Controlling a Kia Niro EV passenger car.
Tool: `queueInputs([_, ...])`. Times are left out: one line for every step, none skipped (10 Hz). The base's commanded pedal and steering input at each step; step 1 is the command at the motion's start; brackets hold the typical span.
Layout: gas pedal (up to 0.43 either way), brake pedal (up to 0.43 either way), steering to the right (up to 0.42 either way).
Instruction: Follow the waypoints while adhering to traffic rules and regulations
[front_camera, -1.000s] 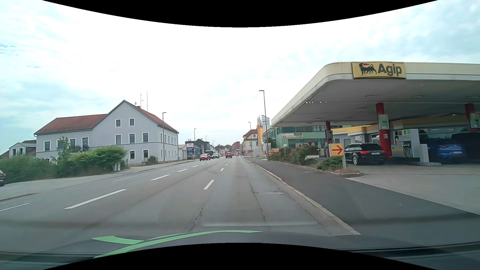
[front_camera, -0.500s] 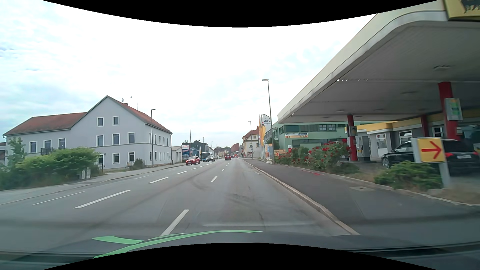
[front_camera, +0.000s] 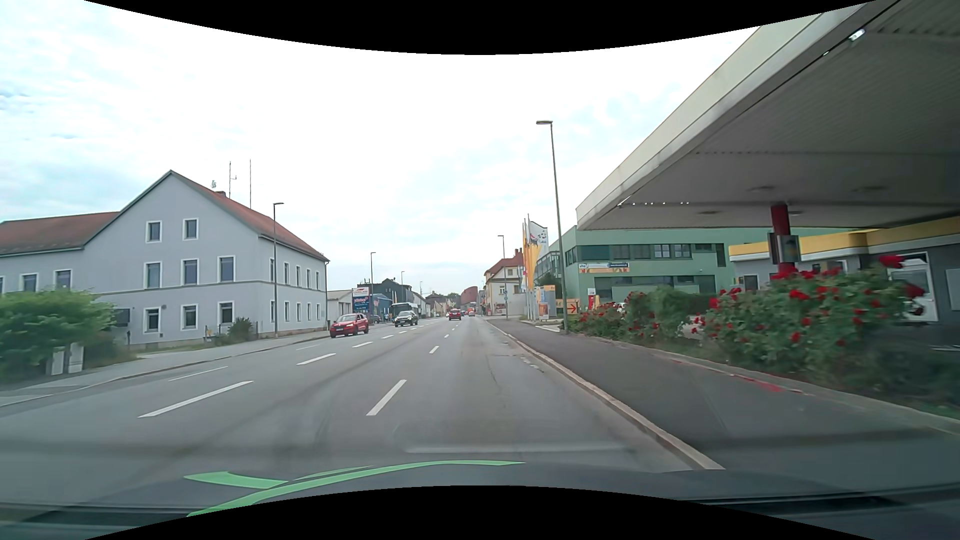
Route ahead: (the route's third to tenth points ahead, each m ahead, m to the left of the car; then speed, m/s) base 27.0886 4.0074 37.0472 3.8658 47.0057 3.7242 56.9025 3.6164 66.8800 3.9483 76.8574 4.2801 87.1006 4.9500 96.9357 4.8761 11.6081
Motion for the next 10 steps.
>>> queueInputs([0.047,0.0,-0.004])
queueInputs([0.0,0.0,-0.004])
queueInputs([0.0,0.0,-0.004])
queueInputs([0.0,0.0,-0.005])
queueInputs([0.0,0.0,-0.005])
queueInputs([0.0,0.0,-0.005])
queueInputs([0.0,0.0,-0.005])
queueInputs([0.0,0.0,-0.005])
queueInputs([0.0,0.0,-0.005])
queueInputs([0.0,0.0,-0.005])
